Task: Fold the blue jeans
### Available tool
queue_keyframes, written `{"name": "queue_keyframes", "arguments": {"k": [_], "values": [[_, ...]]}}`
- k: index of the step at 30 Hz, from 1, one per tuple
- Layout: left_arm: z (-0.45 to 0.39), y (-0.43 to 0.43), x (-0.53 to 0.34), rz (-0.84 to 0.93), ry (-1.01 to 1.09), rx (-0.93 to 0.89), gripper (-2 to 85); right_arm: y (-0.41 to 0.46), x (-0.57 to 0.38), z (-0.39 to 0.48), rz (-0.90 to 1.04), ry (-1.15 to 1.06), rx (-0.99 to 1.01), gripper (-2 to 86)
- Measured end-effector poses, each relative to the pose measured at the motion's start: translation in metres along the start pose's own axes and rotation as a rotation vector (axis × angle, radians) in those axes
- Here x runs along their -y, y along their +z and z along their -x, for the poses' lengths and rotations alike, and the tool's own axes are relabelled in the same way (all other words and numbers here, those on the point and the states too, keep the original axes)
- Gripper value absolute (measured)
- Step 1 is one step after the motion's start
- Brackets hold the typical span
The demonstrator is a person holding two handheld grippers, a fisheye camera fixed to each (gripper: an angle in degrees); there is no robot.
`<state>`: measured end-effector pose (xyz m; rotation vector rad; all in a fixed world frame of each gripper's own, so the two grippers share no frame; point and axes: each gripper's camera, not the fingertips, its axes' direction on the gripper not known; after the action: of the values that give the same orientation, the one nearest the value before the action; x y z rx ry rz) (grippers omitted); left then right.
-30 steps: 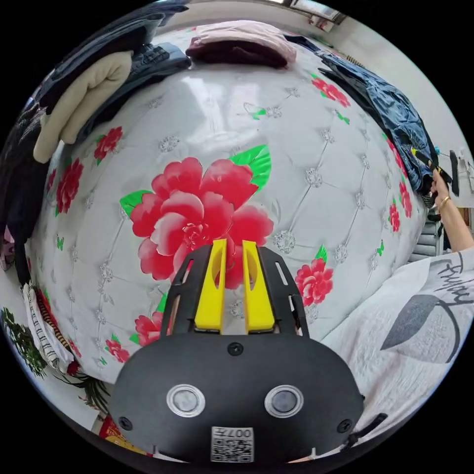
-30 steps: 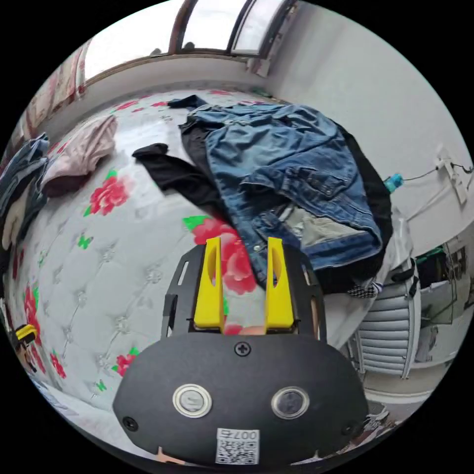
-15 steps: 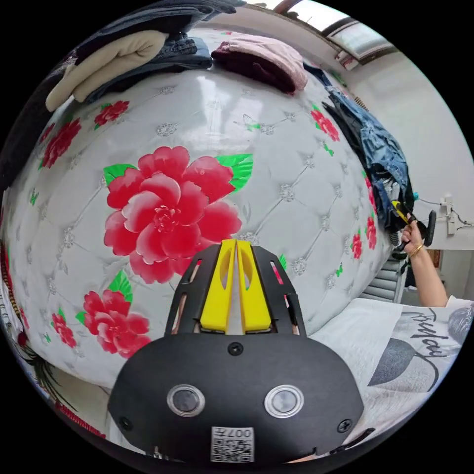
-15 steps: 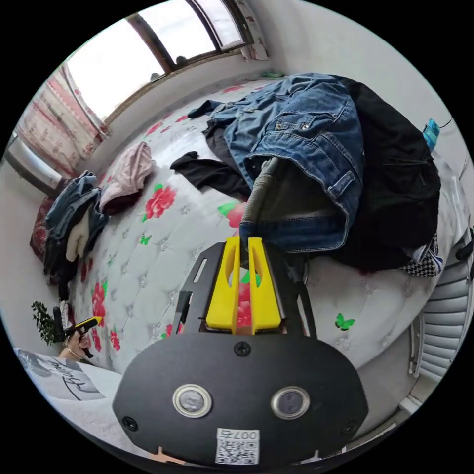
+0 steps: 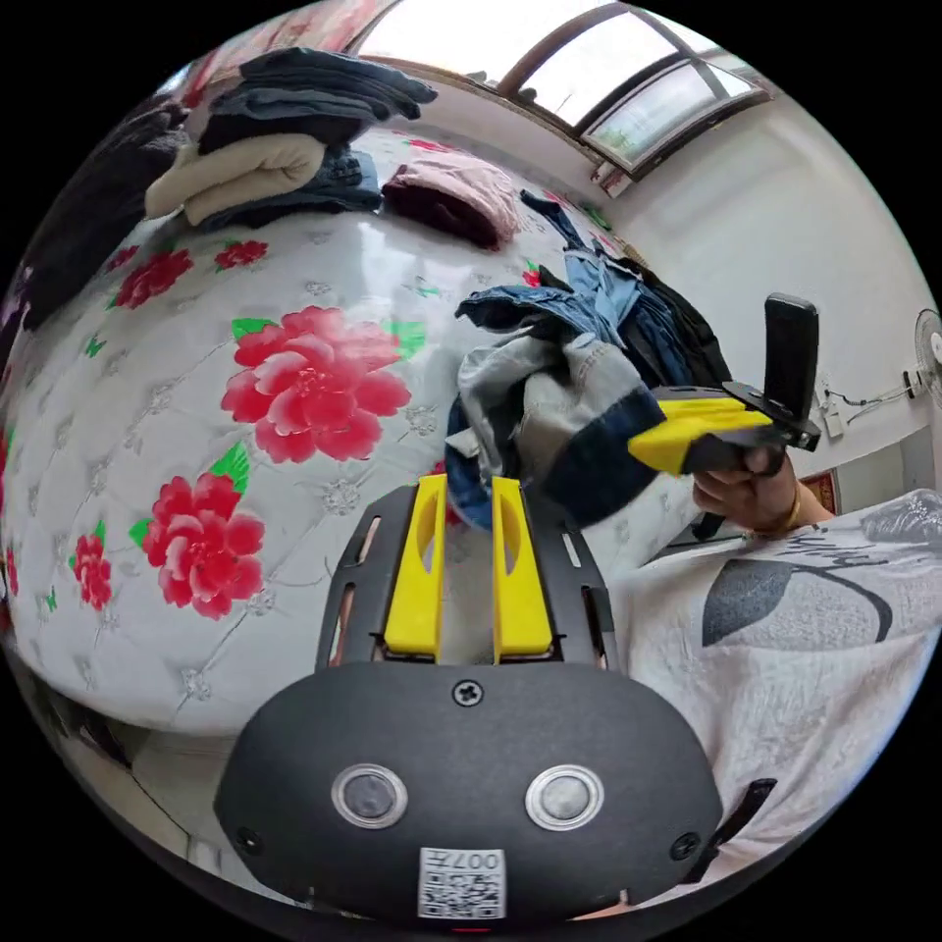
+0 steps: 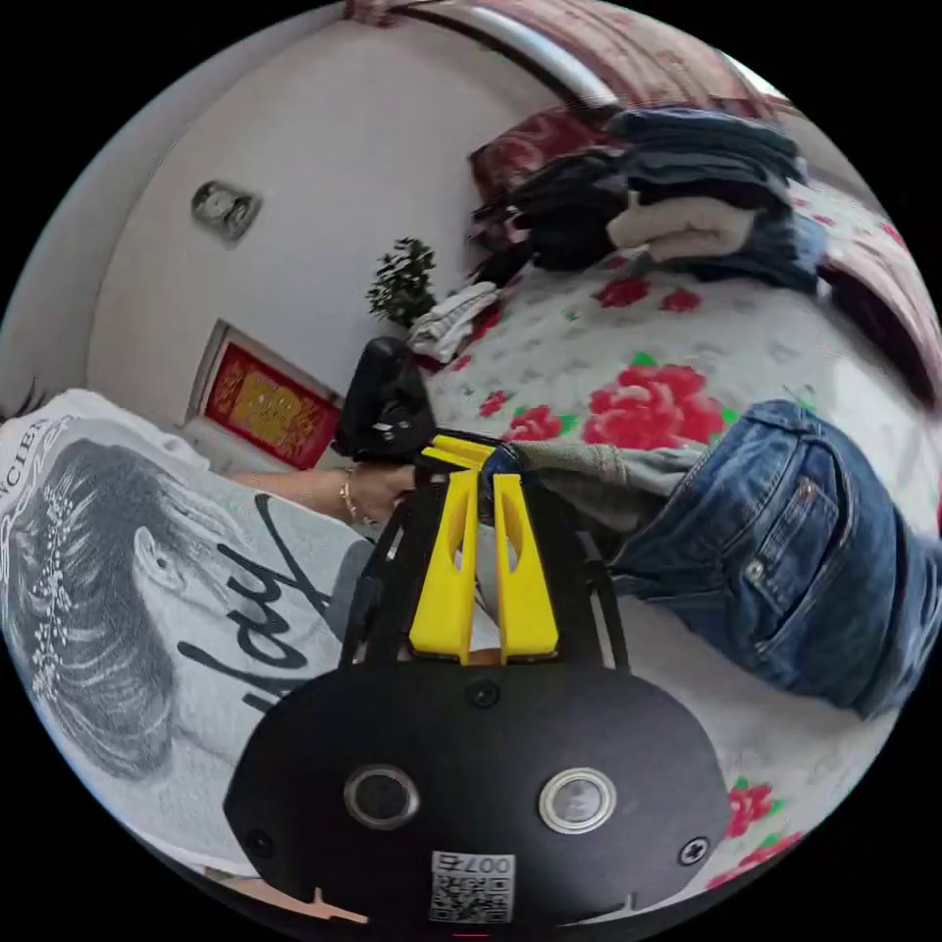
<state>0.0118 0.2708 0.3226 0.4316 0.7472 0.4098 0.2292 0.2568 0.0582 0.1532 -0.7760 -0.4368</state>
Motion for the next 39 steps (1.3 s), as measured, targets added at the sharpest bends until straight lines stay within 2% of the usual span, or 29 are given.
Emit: {"name": "queue_keyframes", "arguments": {"k": [2,4,6,9,11,14,19,20,22,24,27,30,34,39], "values": [[0.027,-0.024,-0.019,-0.063,-0.115,0.1,5.9,0.046,0.037,0.06,0.083,-0.251,0.124,2.9],[0.071,-0.059,-0.055,-0.142,-0.34,0.247,5.0,0.065,0.047,0.086,0.122,-0.368,0.131,3.6],[0.101,-0.088,-0.088,-0.226,-0.485,0.256,5.4,0.072,0.043,0.09,0.115,-0.383,0.025,4.1],[0.126,-0.122,-0.139,-0.33,-0.632,0.281,5.9,0.064,0.021,0.05,0.076,-0.234,-0.134,4.7],[0.122,-0.127,-0.154,-0.33,-0.613,0.316,6.4,0.041,-0.011,0.003,0.054,-0.015,-0.285,5.3],[0.094,-0.105,-0.151,-0.269,-0.458,0.28,8.7,-0.012,-0.069,-0.034,-0.058,0.227,-0.484,6.2],[0.031,-0.004,-0.094,-0.077,-0.187,0.062,12.9,-0.095,-0.143,-0.07,-0.206,0.612,-0.685,8.1],[0.025,0.009,-0.085,-0.046,-0.18,0.067,13.0,-0.108,-0.151,-0.076,-0.234,0.679,-0.715,8.4],[0.01,0.06,-0.052,0.169,-0.101,0.272,12.3,-0.119,-0.155,-0.085,-0.266,0.75,-0.747,8.8],[0.01,0.085,-0.033,0.24,0.004,0.343,10.3,-0.123,-0.154,-0.094,-0.301,0.808,-0.762,8.9],[0.046,0.075,-0.002,0.175,-0.024,0.322,5.1,-0.123,-0.148,-0.113,-0.31,0.886,-0.783,8.8],[0.078,0.029,0.027,0.064,-0.068,0.418,2.2,-0.114,-0.132,-0.128,-0.213,0.887,-0.88,8.4],[0.102,-0.058,0.03,-0.138,-0.137,0.457,1.5,-0.089,-0.104,-0.156,-0.046,0.849,-0.984,7.9],[0.118,-0.091,-0.004,-0.174,-0.251,0.484,1.6,-0.025,-0.072,-0.208,0.267,0.768,-1.023,7.4]]}}
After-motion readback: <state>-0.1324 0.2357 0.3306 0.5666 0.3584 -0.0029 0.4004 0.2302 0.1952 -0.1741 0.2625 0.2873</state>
